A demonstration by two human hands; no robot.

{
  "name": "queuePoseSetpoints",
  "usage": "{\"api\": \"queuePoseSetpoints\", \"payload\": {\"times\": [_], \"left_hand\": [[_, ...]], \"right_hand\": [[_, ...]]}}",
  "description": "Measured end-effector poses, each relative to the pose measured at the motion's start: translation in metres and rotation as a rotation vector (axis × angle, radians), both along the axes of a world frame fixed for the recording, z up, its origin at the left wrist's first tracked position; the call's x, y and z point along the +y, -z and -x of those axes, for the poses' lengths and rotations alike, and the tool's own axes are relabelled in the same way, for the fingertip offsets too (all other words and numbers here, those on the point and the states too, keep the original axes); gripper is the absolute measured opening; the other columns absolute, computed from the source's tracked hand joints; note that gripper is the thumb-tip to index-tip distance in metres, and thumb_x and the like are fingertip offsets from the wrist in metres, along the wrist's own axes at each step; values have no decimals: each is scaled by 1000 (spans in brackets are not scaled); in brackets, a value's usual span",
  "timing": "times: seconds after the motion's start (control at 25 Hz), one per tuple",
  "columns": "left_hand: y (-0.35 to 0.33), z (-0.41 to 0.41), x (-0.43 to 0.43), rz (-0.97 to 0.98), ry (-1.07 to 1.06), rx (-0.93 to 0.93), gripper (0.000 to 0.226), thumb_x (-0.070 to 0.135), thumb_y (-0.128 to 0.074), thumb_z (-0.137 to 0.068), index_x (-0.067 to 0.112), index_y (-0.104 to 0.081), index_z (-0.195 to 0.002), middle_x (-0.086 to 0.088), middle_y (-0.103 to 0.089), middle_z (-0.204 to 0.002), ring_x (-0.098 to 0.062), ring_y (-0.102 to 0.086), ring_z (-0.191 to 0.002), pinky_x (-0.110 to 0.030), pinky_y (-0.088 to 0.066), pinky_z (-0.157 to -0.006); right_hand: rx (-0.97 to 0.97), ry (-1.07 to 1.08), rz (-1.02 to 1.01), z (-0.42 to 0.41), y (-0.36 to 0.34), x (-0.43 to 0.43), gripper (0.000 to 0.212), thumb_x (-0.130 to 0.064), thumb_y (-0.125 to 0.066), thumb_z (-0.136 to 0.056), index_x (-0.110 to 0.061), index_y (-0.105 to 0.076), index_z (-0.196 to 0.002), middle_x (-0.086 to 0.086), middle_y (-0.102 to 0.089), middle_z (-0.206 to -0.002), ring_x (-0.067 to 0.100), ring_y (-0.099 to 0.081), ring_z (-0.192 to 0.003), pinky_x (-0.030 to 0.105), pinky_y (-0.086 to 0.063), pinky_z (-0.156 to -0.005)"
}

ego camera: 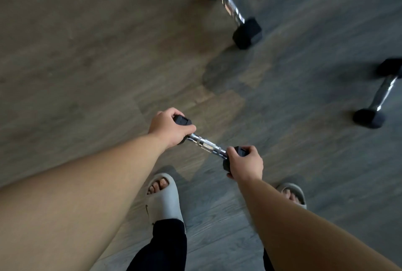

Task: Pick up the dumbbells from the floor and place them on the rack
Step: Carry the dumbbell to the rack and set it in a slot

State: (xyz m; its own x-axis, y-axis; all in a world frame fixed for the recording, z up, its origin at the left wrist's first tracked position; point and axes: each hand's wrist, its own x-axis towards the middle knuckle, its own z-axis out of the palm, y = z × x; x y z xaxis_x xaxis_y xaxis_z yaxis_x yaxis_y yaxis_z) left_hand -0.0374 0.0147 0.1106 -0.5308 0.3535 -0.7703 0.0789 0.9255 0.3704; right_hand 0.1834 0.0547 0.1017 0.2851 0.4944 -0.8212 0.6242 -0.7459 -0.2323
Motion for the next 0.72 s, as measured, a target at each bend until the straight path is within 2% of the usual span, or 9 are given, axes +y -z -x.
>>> {"api": "queuePoseSetpoints", "payload": {"times": [0.08,0.16,0.24,0.4,0.52,0.6,0.72], "left_hand": [[-72,36,15,-18,-5,23,39,41,-89,-60,33,-69,-93,-5,-66,-114,-22,-67,-92,-31,-56,-73],[-154,79,31,-64,-21,54,39,39,-89,-63,31,-70,-97,-6,-66,-116,-24,-66,-97,-37,-58,-85],[-245,126,45,-130,-33,90,41,41,-88,-64,30,-71,-99,-6,-66,-116,-26,-67,-97,-40,-58,-88],[-426,214,59,-226,-2,214,52,47,-89,-66,24,-71,-109,-10,-66,-118,-30,-67,-102,-40,-56,-92],[-566,282,61,-325,60,313,59,42,-96,-58,21,-72,-108,-10,-64,-117,-28,-65,-100,-33,-54,-86],[-648,323,64,-386,100,403,56,37,-96,-59,21,-73,-107,-11,-61,-117,-27,-64,-101,-24,-46,-81],[-738,371,83,-462,129,523,56,34,-94,-61,23,-73,-111,-7,-56,-114,-26,-63,-102,-22,-41,-80]], "right_hand": [[30,-8,3,36,-69,20,35,-40,-73,-75,-24,-65,-105,12,-64,-118,24,-73,-81,41,-67,-54],[71,-15,-17,80,-149,41,36,-41,-75,-77,-24,-65,-107,10,-63,-121,22,-71,-86,32,-62,-45],[150,-6,-55,128,-236,59,36,-39,-77,-78,-23,-65,-108,10,-63,-122,21,-70,-87,28,-58,-41],[265,3,-142,227,-410,80,37,-35,-78,-80,-20,-66,-111,11,-62,-124,25,-69,-96,30,-60,-43],[374,35,-210,295,-536,86,26,-30,-78,-81,-21,-65,-102,10,-66,-117,20,-69,-89,37,-63,-49],[465,59,-221,334,-605,93,24,-26,-79,-81,-21,-64,-99,10,-69,-110,17,-66,-79,39,-63,-52],[590,113,-265,390,-680,110,26,-22,-80,-81,-17,-63,-100,11,-69,-101,20,-68,-76,43,-65,-58]]}}
